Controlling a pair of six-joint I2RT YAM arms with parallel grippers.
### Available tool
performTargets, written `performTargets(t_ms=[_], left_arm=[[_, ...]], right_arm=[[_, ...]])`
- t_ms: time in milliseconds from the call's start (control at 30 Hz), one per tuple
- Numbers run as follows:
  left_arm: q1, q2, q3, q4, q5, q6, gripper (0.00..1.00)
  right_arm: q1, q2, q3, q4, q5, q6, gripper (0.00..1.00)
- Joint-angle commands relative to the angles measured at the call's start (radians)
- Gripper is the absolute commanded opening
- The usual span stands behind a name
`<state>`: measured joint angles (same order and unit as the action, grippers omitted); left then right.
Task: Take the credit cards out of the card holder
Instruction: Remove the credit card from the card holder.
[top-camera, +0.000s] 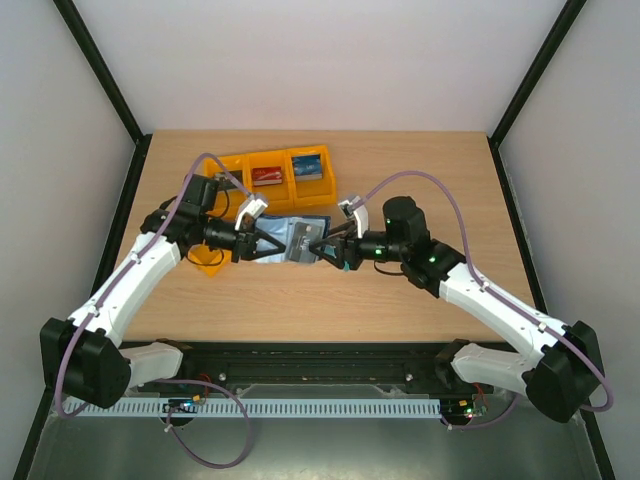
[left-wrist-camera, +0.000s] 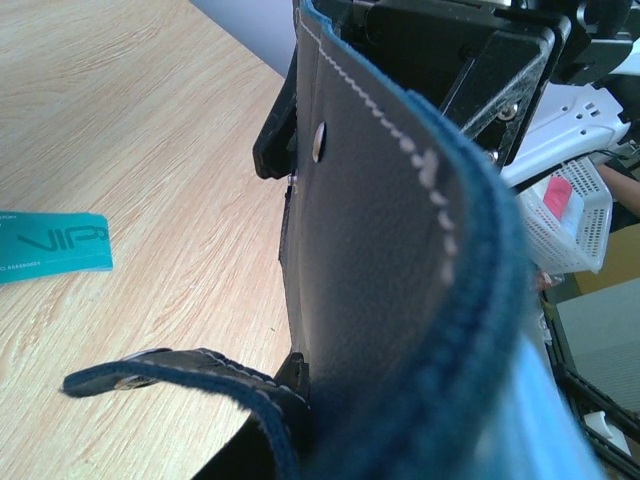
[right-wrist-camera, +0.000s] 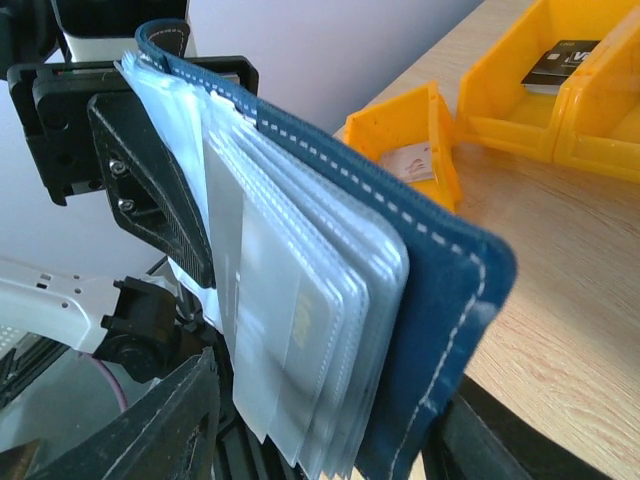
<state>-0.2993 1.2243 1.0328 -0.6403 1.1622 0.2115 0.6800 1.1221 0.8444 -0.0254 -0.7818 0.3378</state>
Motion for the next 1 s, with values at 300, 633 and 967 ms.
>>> performTargets(t_ms=[300, 633, 967], left_arm=[[0.024, -0.034, -0.012, 0.037, 0.052, -0.022, 0.02], [0.024, -0.029, -0.02, 0.03, 0.048, -0.007, 0.02], [0.004, -0.011, -0.016, 0.024, 0.039, 0.003, 0.02]], right_arm=[[-0.002, -0.032, -0.032, 0.116, -0.049, 0.021, 0.5], [0.0, -0.041, -0.055, 0.18, -0.014, 0.052, 0.06], [0.09, 0.001, -0.058, 0.324, 0.106, 0.089, 0.04]])
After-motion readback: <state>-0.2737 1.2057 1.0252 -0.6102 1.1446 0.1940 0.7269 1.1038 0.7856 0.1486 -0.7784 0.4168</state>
